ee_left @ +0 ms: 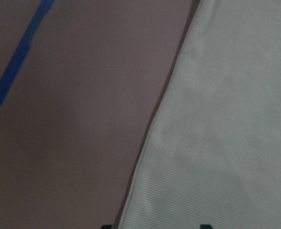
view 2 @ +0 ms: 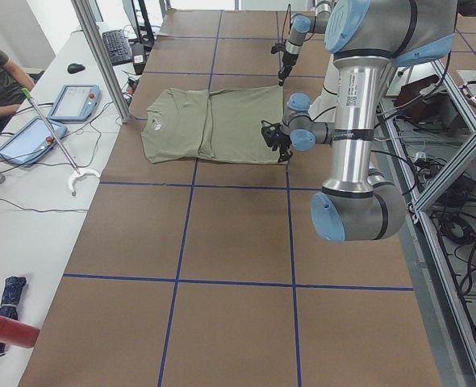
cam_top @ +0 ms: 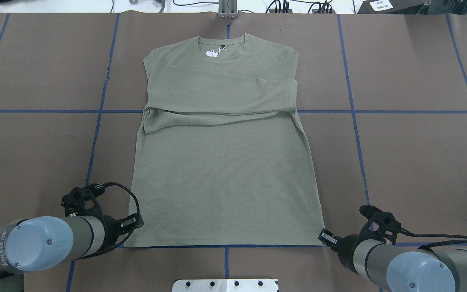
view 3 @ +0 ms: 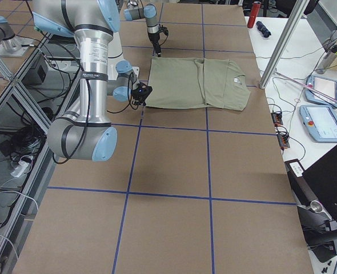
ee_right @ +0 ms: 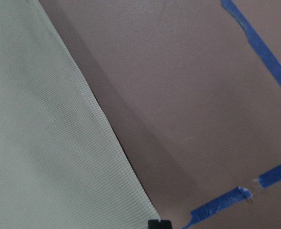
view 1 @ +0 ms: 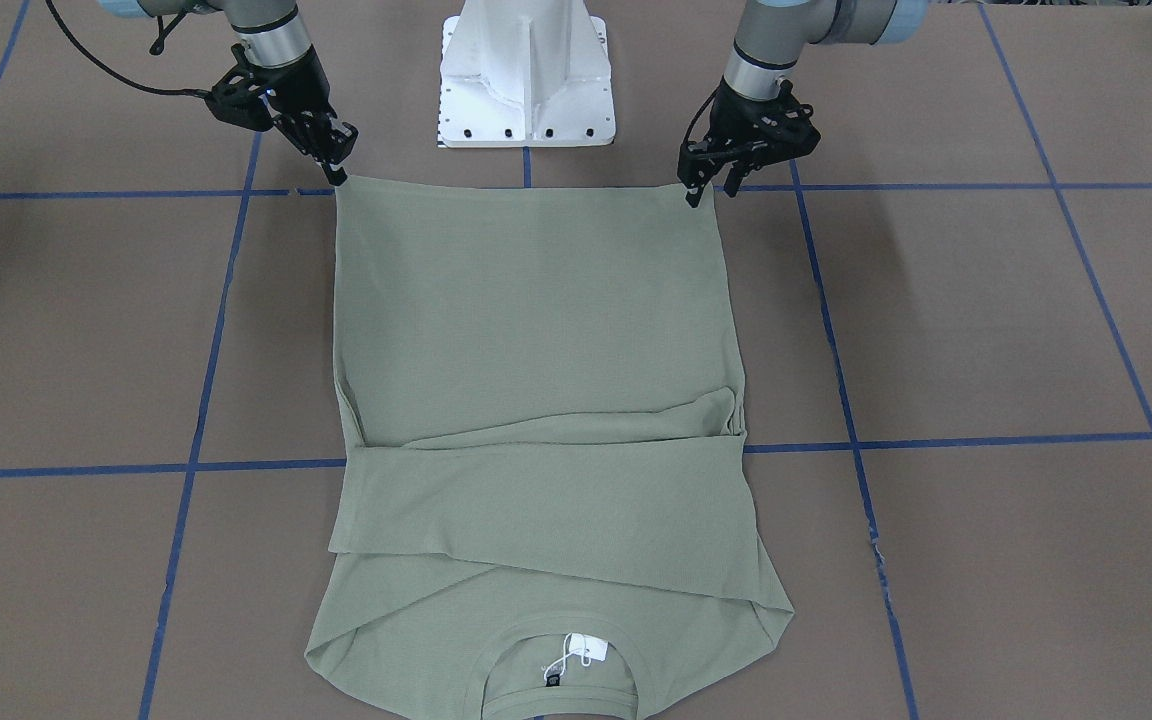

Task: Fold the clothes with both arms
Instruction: 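Lower both grippers to the hem corners nearest the robot and grasp them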

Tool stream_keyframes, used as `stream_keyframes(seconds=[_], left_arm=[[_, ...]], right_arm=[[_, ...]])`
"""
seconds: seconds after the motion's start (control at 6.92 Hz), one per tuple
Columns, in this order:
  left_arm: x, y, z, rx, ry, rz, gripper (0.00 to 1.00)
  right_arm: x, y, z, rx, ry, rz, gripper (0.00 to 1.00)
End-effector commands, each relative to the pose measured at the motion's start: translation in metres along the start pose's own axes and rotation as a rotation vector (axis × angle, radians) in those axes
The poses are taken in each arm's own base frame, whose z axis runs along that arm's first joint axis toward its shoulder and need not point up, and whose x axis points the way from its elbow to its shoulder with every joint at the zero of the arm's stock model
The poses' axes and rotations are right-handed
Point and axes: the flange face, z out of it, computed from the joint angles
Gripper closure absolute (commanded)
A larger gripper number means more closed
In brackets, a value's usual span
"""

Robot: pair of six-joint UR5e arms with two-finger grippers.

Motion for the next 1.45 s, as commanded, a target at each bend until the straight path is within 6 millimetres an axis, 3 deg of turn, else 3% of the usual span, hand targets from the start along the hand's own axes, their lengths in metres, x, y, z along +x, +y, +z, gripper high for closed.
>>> stream_keyframes(seconds=[0.0,0.29,0.43,0.72,1.3], left_arm=[[-0.01,0.02,0.008,-0.027,-0.026,-0.007,0.33],[-0.012,0.026,0.011,-0.036,-0.035,0.001,0.38],[-0.012,0.028,0.011,-0.038,-0.036,-0.005,0.51],[-0.014,0.028,0.012,-0.037,-0.039,-0.025,1.0],[-0.007,0.03,0.002,-0.048,-0.015,-0.026,1.0]], right_arm=[[0.001,0.0,0.001,0.0,0.002,-0.001,1.0],[0.001,0.003,0.001,-0.003,0.003,-0.004,1.0],[0.002,0.002,0.002,-0.001,0.004,-0.004,1.0],[0.001,0.003,0.002,-0.003,0.003,-0.004,1.0],[0.0,0.003,0.0,-0.006,-0.002,-0.003,1.0]])
